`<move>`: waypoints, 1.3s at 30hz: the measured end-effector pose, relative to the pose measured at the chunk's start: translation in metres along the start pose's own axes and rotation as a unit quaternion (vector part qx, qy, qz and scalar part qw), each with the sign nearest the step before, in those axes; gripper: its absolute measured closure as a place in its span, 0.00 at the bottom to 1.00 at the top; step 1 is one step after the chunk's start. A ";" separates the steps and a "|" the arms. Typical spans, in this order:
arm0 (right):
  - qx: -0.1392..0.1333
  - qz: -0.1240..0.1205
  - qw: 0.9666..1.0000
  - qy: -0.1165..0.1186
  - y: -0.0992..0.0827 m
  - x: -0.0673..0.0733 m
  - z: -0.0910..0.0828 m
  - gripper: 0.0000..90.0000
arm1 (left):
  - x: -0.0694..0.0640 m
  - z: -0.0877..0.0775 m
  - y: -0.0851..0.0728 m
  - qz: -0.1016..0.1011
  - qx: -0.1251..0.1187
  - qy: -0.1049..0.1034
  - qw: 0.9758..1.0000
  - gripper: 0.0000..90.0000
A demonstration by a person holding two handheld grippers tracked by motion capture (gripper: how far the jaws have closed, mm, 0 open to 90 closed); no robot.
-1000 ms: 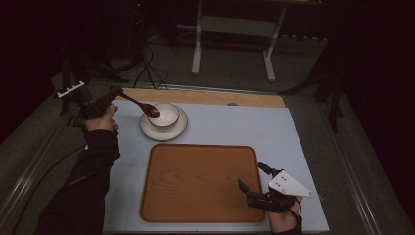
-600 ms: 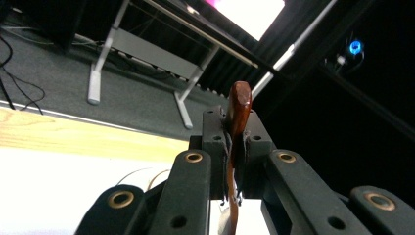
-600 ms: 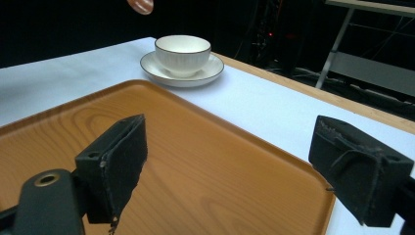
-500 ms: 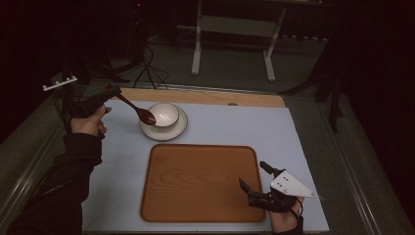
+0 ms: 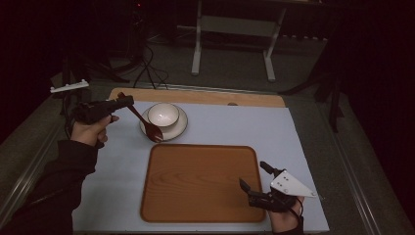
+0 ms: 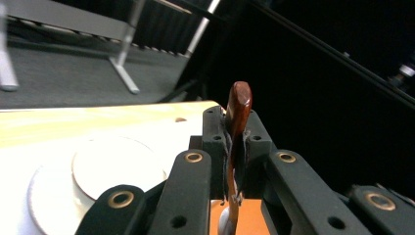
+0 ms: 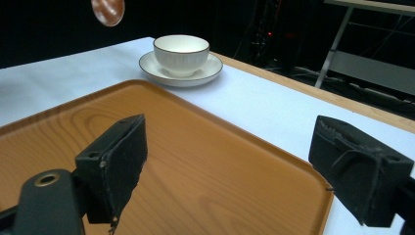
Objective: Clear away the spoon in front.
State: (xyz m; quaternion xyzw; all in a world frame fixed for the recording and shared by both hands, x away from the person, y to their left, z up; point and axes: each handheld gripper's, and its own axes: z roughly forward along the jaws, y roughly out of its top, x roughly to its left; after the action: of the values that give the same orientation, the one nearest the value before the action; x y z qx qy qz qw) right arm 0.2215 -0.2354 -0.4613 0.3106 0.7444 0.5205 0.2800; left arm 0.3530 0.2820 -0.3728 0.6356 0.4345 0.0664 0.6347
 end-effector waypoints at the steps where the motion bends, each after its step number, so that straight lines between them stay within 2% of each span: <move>1: 0.000 0.000 1.000 0.000 0.000 0.000 0.000 0.16 | -0.003 0.001 -0.002 0.010 0.008 -0.014 1.000 0.93; 3: 0.000 0.000 1.000 0.001 0.000 0.000 0.000 0.16 | -0.003 0.001 -0.002 0.010 0.008 -0.014 1.000 0.93; 6: 0.001 0.000 1.000 0.001 0.000 0.000 0.000 0.16 | -0.009 0.004 -0.006 0.025 0.025 -0.043 0.998 0.93; 9: 0.001 0.000 1.000 0.001 0.000 0.000 0.000 0.16 | -0.013 0.007 -0.010 0.033 0.036 -0.063 0.997 0.93; 10: 0.001 0.000 1.000 0.001 0.000 0.000 0.000 0.16 | -0.013 0.007 -0.010 0.033 0.036 -0.063 0.997 0.93; 12: 0.001 0.001 1.000 0.002 0.000 0.000 0.000 0.16 | -0.017 0.011 -0.013 0.045 0.051 -0.083 0.994 0.93; 13: 0.001 0.001 1.000 0.002 0.000 0.000 0.000 0.16 | -0.017 0.011 -0.013 0.045 0.051 -0.083 0.994 0.93; 15: 0.002 0.001 1.000 0.002 0.000 0.000 0.000 0.16 | -0.021 0.014 -0.017 0.055 0.066 -0.099 0.991 0.93; 17: 0.003 0.003 1.000 0.002 0.000 0.000 0.000 0.16 | -0.023 0.016 -0.019 0.058 0.073 -0.109 0.990 0.93; 22: 0.002 0.001 1.000 0.002 0.000 0.000 0.000 0.16 | -0.026 0.019 -0.024 0.063 0.083 -0.118 0.987 0.93; 23: 0.004 0.003 1.000 0.003 -0.001 0.000 0.001 0.16 | -0.029 0.021 -0.027 0.069 0.091 -0.127 0.985 0.93; 24: 0.005 0.002 1.000 0.003 -0.001 0.000 0.001 0.16 | -0.030 0.022 -0.028 0.070 0.098 -0.130 0.984 0.93; 25: 0.005 0.002 1.000 0.003 -0.001 0.000 0.001 0.16 | -0.030 0.022 -0.028 0.070 0.098 -0.130 0.984 0.93; 26: 0.005 0.003 1.000 0.004 -0.001 0.000 0.001 0.16 | -0.033 0.025 -0.031 0.077 0.109 -0.135 0.982 0.93; 27: 0.005 0.002 1.000 0.004 -0.001 0.000 0.001 0.16 | -0.033 0.025 -0.031 0.077 0.109 -0.135 0.982 0.93; 28: 0.005 0.002 1.000 0.004 -0.001 0.000 0.001 0.16 | -0.034 0.026 -0.032 0.078 0.115 -0.137 0.981 0.93; 29: 0.006 0.002 1.000 0.005 -0.001 0.000 0.001 0.16 | -0.038 0.029 -0.036 0.089 0.127 -0.137 0.978 0.93; 30: 0.006 0.001 1.000 0.005 -0.001 0.000 0.001 0.16 | -0.038 0.029 -0.036 0.089 0.127 -0.137 0.978 0.93; 31: 0.007 0.000 1.000 0.005 -0.001 0.000 0.002 0.16 | -0.041 0.032 -0.040 0.097 0.141 -0.142 0.975 0.93; 33: 0.007 0.000 1.000 0.006 -0.001 0.000 0.002 0.16 | -0.041 0.032 -0.040 0.097 0.141 -0.142 0.975 0.93; 34: 0.007 -0.001 1.000 0.006 -0.001 0.001 0.002 0.16 | -0.044 0.036 -0.045 0.100 0.159 -0.159 0.969 0.93; 35: 0.007 -0.001 1.000 0.007 -0.001 0.001 0.002 0.16 | -0.045 0.038 -0.046 0.102 0.164 -0.163 0.967 0.93; 36: 0.007 -0.001 1.000 0.007 -0.001 0.001 0.002 0.16 | -0.045 0.038 -0.046 0.102 0.164 -0.163 0.967 0.93; 38: 0.007 0.000 1.000 0.007 -0.001 0.001 0.002 0.16 | -0.045 0.040 -0.049 0.103 0.172 -0.174 0.964 0.93; 39: 0.007 0.000 1.000 0.007 -0.001 0.000 0.002 0.16 | -0.045 0.040 -0.049 0.103 0.172 -0.174 0.964 0.93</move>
State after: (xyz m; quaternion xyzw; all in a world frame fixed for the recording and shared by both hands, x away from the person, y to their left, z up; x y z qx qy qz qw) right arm 0.2222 -0.2344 -0.4629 0.3094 0.7499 0.5174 0.2726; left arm 0.3275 0.2143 -0.4013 0.7784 0.2544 -0.0555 0.5712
